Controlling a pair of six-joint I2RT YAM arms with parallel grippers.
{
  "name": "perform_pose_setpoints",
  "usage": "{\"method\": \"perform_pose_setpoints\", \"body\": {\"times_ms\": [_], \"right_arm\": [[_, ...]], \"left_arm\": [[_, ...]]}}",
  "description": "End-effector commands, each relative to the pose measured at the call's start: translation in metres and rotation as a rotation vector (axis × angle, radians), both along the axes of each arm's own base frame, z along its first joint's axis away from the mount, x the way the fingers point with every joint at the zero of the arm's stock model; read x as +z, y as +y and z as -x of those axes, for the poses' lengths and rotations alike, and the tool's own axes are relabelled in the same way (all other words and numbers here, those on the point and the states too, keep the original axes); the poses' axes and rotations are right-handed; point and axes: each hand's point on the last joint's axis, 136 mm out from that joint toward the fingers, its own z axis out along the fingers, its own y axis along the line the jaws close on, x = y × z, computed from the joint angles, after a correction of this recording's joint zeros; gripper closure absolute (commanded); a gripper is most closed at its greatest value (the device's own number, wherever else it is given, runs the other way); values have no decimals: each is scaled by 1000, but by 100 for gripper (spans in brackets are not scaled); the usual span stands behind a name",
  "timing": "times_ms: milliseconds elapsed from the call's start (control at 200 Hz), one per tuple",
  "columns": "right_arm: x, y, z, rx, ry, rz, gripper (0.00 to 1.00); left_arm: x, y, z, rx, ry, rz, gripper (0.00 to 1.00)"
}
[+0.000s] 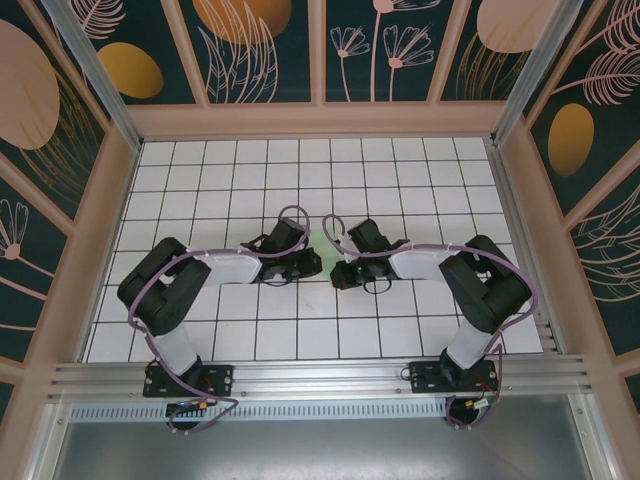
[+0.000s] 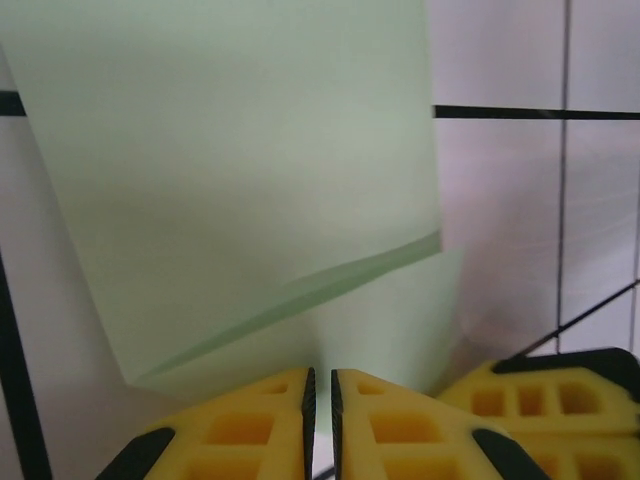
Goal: Fold a paper plane with a square sheet of paper (fold left side to right side)
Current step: Third fold the triangle at the center of the table.
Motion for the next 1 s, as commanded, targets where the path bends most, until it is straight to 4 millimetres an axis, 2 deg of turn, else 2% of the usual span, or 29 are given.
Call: {"method": "perform_pose_setpoints", "body": {"times_ms": [0, 145, 385, 460, 550, 726, 991], "right_arm": [[-31, -29, 20, -35, 97, 160, 92], [-18, -24, 14, -37, 64, 139, 92], [35, -20, -6, -98, -33, 57, 89], [52, -18, -5, -119, -44, 8, 88], [64, -12, 2, -134, -12, -56, 89], [57, 5, 19, -108, 50, -73, 90], [27, 5, 17, -144, 121, -32, 90]], "left_arm": [[6, -12, -10, 2, -22, 37, 83], [-15, -1, -9, 29, 7, -38, 83], [-41, 15, -3, 46, 54, -141, 84], [-46, 18, -1, 48, 62, -157, 84], [-47, 20, -1, 48, 63, -164, 84], [-47, 19, -2, 48, 59, -167, 84], [-48, 21, -2, 47, 60, -184, 85]]}}
